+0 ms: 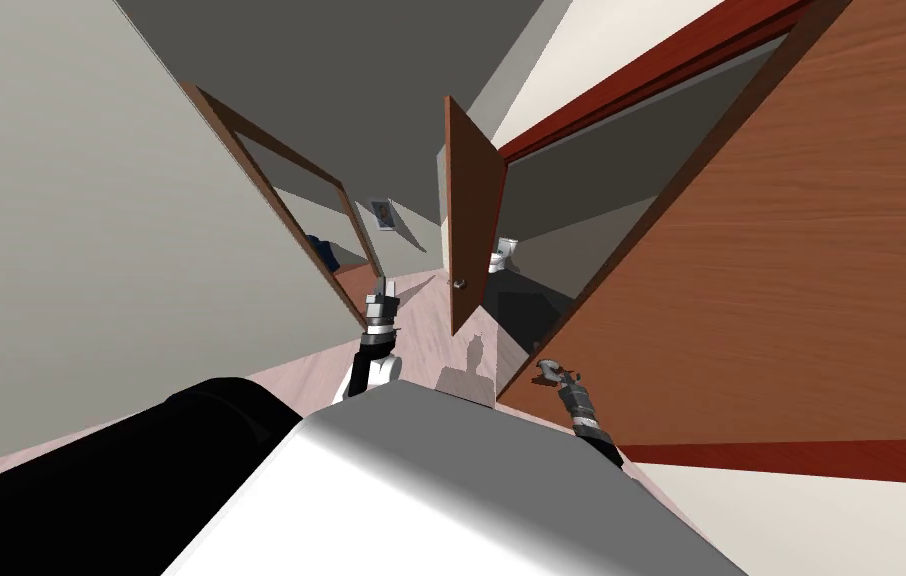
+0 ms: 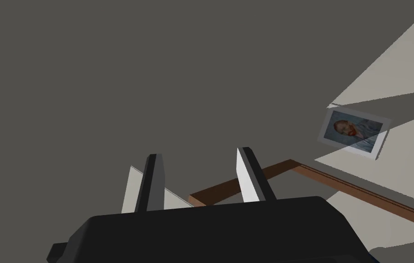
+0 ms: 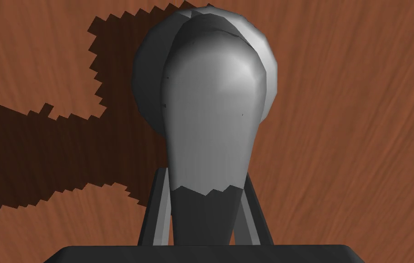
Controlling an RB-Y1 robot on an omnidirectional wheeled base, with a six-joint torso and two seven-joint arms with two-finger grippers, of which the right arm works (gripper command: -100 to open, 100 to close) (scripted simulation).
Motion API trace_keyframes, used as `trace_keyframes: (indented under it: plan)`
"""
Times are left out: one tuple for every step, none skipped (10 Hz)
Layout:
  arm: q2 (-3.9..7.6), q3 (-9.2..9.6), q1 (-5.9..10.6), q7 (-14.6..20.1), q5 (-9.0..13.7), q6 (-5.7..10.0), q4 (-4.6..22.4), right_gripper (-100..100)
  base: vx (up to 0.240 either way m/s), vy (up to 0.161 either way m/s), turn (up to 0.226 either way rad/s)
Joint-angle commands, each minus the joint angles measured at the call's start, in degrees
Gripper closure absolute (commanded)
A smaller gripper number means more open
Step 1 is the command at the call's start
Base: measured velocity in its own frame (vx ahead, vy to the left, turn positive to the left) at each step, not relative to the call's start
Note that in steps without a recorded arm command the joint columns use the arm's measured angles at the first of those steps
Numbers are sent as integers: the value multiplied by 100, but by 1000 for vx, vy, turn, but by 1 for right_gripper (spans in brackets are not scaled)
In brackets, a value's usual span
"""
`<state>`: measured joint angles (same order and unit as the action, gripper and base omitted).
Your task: Pull the door open
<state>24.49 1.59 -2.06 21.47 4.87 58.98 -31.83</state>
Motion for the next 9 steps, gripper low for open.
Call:
trace_keyframes:
  plan:
    - [11,92,13,90,-54,166,95,100,-181,-49,67]
    - [23,47,16,53,-29,103,105,100,-71,-21,-2]
    - [86,111,-109,140,-64,324,168,100,-128,-21,192]
    - [103,125,-139,161,-72,377,177,100,-196,-67,165]
    - [140,157,-203,205,-89,494,196,100,-196,-79,129]
    - [180,191,-273,254,-107,620,216,100,-176,-44,154]
    - [220,226,-343,303,-125,748,236,100,-180,-36,177]
    - [240,243,-378,327,-134,810,246,100,-189,-53,106]
    - [259,259,-412,350,-143,872,256,100,-153,-67,91]
